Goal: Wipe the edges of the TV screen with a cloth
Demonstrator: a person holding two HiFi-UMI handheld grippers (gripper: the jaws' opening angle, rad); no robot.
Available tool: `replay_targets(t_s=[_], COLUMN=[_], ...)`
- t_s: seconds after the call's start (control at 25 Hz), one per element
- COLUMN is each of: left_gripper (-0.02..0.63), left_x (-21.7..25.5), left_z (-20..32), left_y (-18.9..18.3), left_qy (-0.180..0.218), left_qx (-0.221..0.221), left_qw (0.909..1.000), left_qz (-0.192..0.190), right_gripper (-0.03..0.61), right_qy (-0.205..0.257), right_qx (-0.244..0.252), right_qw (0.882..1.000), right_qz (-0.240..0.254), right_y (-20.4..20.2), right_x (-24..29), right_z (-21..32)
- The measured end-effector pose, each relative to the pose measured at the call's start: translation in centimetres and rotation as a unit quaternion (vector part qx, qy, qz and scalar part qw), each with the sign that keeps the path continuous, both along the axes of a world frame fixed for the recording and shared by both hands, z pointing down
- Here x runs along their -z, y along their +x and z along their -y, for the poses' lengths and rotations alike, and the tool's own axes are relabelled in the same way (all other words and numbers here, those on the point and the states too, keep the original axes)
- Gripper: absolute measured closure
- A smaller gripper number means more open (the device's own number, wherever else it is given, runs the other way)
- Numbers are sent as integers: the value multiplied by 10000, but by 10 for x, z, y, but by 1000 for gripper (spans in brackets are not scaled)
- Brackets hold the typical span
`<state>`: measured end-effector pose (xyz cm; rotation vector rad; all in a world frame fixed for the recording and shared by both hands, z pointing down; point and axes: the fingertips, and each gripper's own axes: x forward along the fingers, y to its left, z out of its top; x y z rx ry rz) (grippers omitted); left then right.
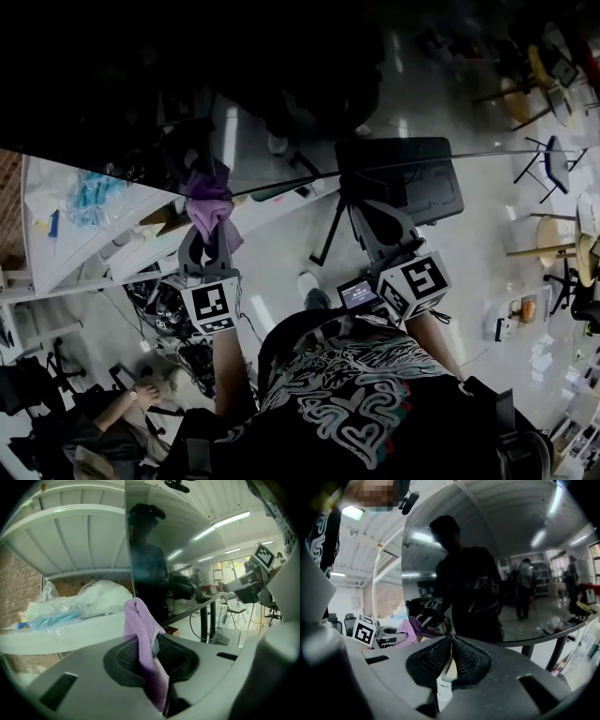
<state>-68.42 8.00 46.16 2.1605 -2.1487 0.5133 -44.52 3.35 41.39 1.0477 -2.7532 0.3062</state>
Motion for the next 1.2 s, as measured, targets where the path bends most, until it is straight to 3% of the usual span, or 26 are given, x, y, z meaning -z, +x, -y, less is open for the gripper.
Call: replay_targets(t_s=[1.2], left_gripper=[541], left_x=[13], left_z=[24], left_y=[6], left_qy=[-38], left_qx=[172], left_qw=[9998], left_qz=[-41], right_gripper=[546], right_qy=[-178], right_qx=[387], right_qw=[9991], right_qz=[85], right_y=[-11], right_x=[-2], right_z=[22])
